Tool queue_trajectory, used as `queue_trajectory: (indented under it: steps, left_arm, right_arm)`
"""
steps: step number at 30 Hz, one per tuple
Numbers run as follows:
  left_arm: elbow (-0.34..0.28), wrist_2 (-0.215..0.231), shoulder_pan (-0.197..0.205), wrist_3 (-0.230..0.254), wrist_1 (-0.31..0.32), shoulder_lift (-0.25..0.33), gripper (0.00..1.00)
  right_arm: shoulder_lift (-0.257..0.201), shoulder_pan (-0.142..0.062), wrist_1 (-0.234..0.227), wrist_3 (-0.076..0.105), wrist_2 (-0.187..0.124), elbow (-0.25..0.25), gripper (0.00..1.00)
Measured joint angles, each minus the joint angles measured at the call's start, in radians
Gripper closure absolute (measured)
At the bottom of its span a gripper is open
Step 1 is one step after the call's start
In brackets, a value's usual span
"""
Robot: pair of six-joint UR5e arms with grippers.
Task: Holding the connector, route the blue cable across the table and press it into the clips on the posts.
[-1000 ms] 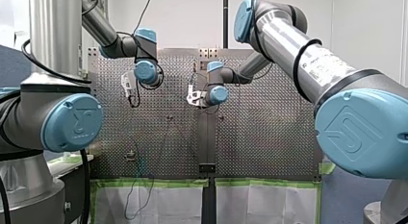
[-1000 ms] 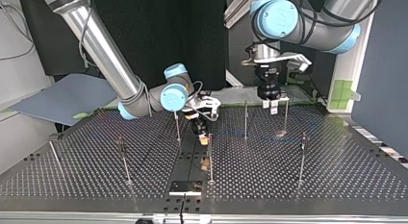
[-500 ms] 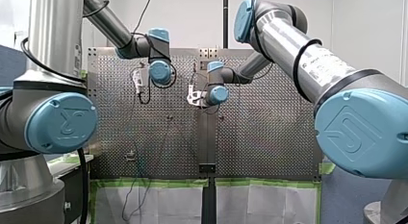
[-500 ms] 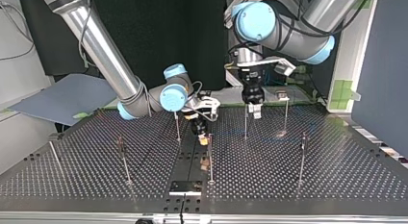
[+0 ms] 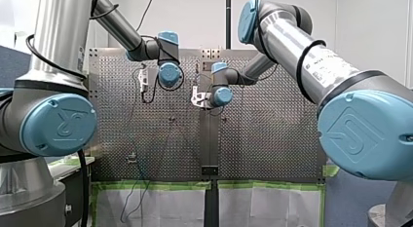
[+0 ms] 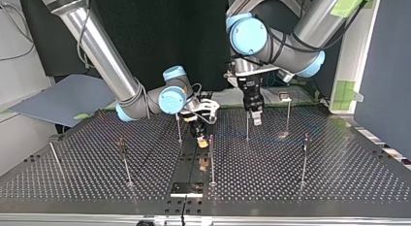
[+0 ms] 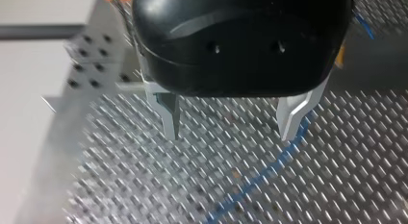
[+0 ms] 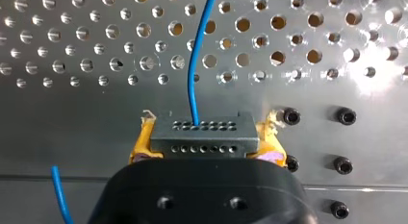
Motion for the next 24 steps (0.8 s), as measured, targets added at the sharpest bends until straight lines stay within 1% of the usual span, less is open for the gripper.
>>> queue_trajectory:
  steps: [3,5,8,19,24]
  left_arm:
    - [0.009,0.001,0.023,0.027,0.001,-0.015,0.00]
    - [0.014,0.012,0.040,0.046,0.004,-0.019,0.00]
    - [0.018,0.022,0.055,0.074,0.016,-0.021,0.00]
    - [0.052,0.029,0.079,0.165,0.031,-0.023,0.00]
    - [0.073,0.039,0.103,0.208,0.028,-0.032,0.00]
  right_arm:
    - [0.000,-0.002,-0.001,0.000,-0.001,0.000,1.00]
    - [0.000,-0.003,-0.001,0.000,-0.001,0.000,1.00]
    - [0.000,-0.003,-0.002,0.001,-0.001,0.000,1.00]
    - [0.000,-0.004,-0.002,0.001,-0.002,0.000,1.00]
    - [0.000,-0.004,-0.002,0.001,-0.001,0.000,1.00]
